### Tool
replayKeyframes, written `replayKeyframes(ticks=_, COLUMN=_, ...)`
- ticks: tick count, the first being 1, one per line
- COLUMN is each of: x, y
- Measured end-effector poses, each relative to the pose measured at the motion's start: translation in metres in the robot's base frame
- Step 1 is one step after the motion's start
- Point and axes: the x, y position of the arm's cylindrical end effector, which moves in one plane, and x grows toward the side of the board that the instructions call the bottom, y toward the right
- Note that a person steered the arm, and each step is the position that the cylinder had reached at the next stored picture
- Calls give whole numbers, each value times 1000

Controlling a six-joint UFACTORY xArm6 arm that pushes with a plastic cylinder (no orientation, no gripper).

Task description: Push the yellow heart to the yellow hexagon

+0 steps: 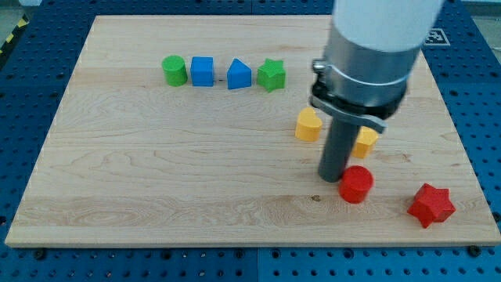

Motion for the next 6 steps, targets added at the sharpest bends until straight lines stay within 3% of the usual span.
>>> replayKeyframes(ticks=2, x=18, y=44)
replayKeyframes(ticks=6, x=-57, y=-105)
